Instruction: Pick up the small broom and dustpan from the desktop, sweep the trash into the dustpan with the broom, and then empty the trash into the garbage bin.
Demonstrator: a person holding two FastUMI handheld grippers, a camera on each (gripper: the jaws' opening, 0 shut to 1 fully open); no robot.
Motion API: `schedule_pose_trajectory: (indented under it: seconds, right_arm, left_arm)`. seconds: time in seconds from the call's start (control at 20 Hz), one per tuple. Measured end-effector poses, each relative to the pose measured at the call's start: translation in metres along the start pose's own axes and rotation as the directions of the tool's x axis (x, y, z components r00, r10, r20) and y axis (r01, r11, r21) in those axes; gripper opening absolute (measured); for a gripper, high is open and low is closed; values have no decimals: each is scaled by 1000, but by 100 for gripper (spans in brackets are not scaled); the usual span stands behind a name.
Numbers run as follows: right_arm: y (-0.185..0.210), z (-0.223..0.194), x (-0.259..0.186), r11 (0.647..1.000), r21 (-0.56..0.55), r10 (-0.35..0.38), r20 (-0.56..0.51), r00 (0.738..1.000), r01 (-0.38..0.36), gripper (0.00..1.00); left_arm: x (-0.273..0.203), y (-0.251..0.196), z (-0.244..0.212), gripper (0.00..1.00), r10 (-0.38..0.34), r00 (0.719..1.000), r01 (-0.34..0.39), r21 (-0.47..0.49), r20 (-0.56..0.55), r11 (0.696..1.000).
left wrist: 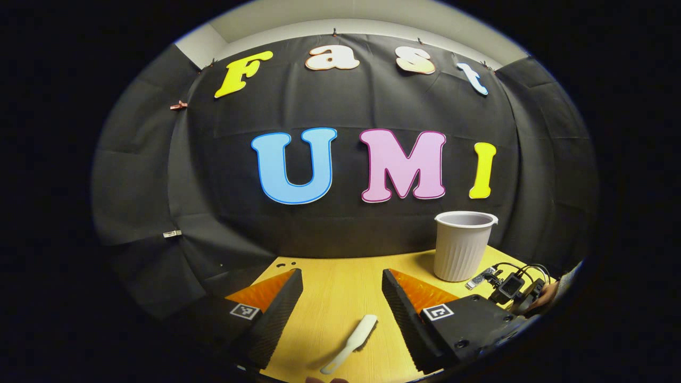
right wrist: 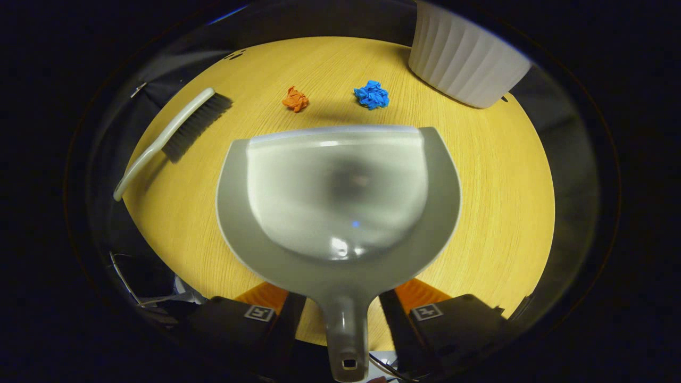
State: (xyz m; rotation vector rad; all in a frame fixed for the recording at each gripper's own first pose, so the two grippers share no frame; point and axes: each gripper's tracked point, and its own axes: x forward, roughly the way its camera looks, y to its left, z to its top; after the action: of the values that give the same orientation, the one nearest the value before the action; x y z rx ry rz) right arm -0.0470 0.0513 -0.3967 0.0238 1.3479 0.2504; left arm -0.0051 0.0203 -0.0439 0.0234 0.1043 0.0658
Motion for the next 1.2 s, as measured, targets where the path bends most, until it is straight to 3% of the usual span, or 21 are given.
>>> schedule_pose_trajectory:
  seconds: [0.15, 0.35, 0.45, 0.5, 0.55, 0.6, 0.7, 0.75, 0.9, 1.0, 1.1, 1.2]
  right_arm:
    - [-1, 0, -1, 999, -34, 6, -13, 1000, -6, 41]
    - [-1, 4, -3, 998, -36, 45, 44, 998, -43, 34]
    - [-8, 4, -6, 998, -50, 40, 76, 996, -37, 41]
    - [-11, 3, -12, 997, -64, 42, 90, 995, -36, 32]
    - [-15, 2, -17, 996, -84, 47, 97, 994, -39, 41]
    - [-20, -1, -24, 993, -108, 51, 102, 994, -40, 36]
    - [-31, -5, -34, 986, -162, 48, 113, 992, -29, 36]
    - [-37, -8, -39, 984, -179, 46, 118, 992, -25, 41]
    - [-47, -16, -50, 982, -184, 55, 129, 990, -31, 36]
    - [-51, -21, -56, 984, -174, 61, 138, 989, -37, 41]
    - [-56, -27, -59, 985, -168, 61, 142, 988, -37, 36]
    - [-64, -37, -60, 986, -162, 52, 134, 990, -30, 36]
  left_arm:
    - [3, -2, -7, 96, 12, 1000, -12, -1, -15, 1000]
    - [10, -6, -22, 96, 18, 998, -18, 14, -63, 1000]
    - [14, -8, -34, 95, 8, 994, -6, 27, -109, 1000]
    - [18, -9, -41, 94, 3, 991, 2, 36, -135, 999]
    - [19, -9, -51, 95, -7, 986, 14, 44, -166, 999]
    - [22, -12, -60, 96, -23, 979, 33, 44, -203, 998]
    - [25, -20, -88, 97, -78, 949, 92, 32, -305, 995]
    - [27, -24, -107, 96, -102, 925, 121, 29, -365, 992]
    - [31, -27, -161, 98, -150, 824, 199, 32, -546, 980]
    - [31, -26, -198, 98, -160, 743, 243, 39, -650, 969]
    - [34, -17, -231, 98, -144, 671, 261, 50, -727, 964]
    - [39, -7, -275, 97, -116, 567, 275, 55, -815, 960]
